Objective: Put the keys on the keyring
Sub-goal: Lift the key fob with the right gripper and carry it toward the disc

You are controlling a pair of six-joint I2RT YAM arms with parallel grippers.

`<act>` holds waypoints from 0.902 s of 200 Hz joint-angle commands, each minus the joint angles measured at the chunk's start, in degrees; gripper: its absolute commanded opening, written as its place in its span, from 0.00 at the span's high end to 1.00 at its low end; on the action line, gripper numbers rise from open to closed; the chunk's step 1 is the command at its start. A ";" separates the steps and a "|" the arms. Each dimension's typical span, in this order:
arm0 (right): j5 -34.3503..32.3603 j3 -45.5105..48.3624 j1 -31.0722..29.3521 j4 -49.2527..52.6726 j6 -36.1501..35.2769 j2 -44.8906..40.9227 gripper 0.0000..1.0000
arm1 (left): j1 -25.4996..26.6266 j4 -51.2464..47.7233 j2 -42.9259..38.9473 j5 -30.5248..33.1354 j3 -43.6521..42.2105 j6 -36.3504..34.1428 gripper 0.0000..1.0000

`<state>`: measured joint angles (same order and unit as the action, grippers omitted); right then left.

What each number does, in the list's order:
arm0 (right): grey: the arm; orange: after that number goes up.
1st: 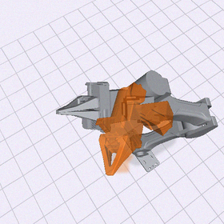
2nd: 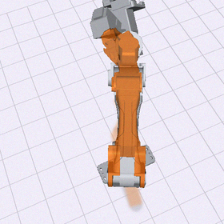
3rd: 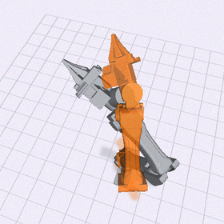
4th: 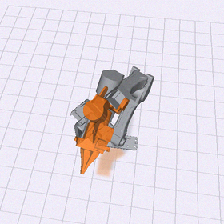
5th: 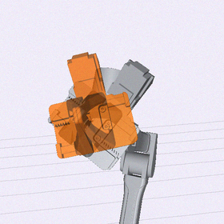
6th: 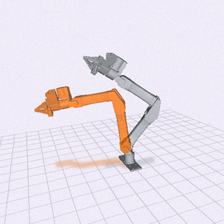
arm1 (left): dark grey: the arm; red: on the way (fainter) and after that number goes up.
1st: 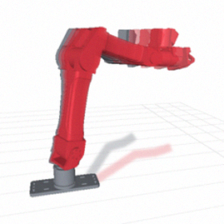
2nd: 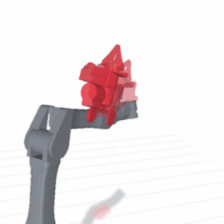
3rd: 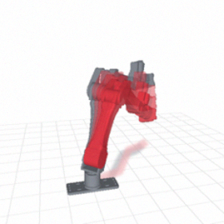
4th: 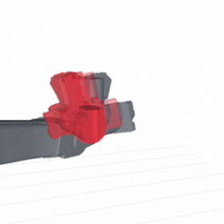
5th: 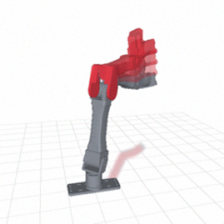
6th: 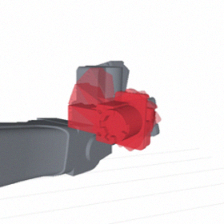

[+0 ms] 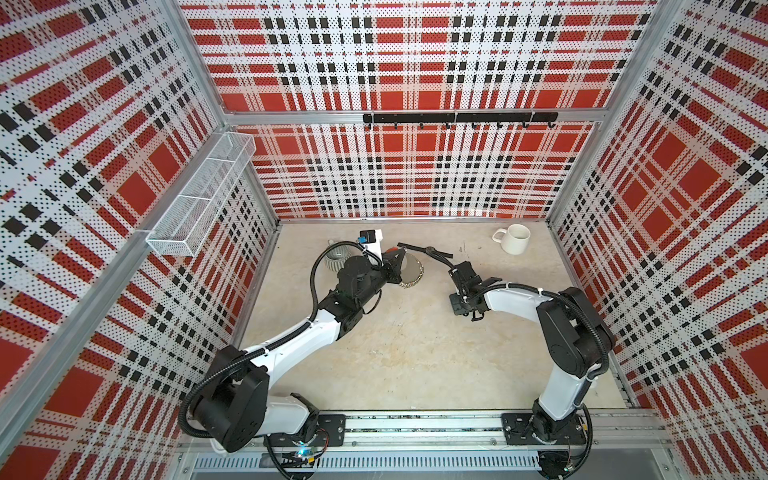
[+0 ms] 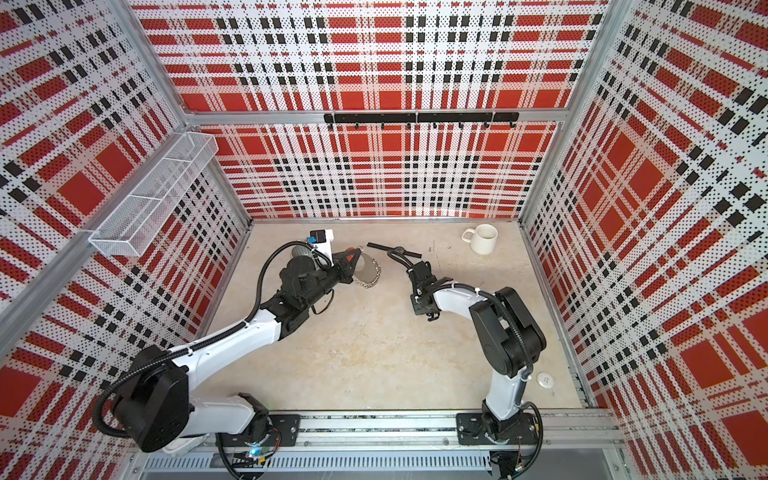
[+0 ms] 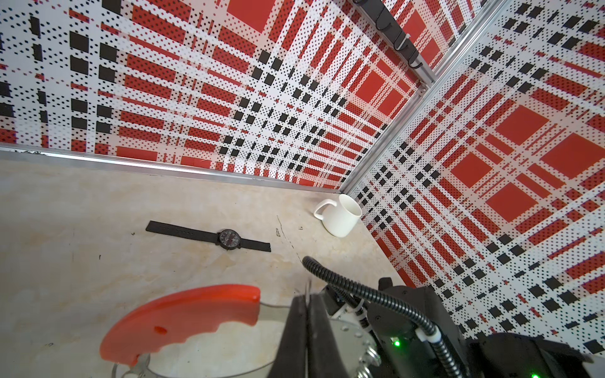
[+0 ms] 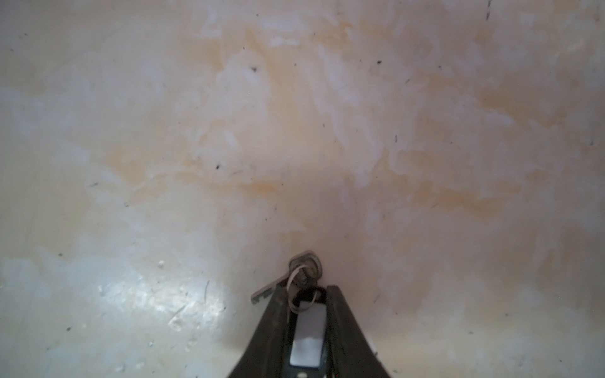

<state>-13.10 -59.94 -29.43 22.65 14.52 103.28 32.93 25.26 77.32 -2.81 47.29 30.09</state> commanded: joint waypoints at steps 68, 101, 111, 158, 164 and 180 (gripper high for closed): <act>-0.92 -0.09 1.04 -0.07 -1.08 -0.72 0.91 | -0.17 2.78 -1.96 -1.00 -0.27 -1.06 1.00; -0.96 0.00 1.12 0.11 -0.77 -1.74 1.00 | -0.23 2.78 -1.92 -1.13 -0.31 -1.16 1.00; -0.95 0.13 1.05 -0.04 -0.60 -2.40 1.00 | -0.23 2.78 -1.99 -1.03 -0.57 -1.16 1.00; 4.50 7.24 1.12 -12.68 0.17 -12.51 1.00 | -0.23 6.73 -2.76 -3.41 -2.52 -3.71 1.00; 5.26 9.19 1.04 -15.43 0.33 -14.63 1.00 | -0.14 8.32 -2.96 -3.18 -3.14 -4.25 1.00; 6.11 13.93 1.06 -22.67 -0.23 -19.50 1.00 | 0.98 14.11 -3.48 -0.54 -5.37 -6.47 1.00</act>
<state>-10.07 -50.81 -28.58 12.88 14.52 90.98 33.01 28.88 76.34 -4.43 44.12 27.64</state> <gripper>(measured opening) 0.050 0.049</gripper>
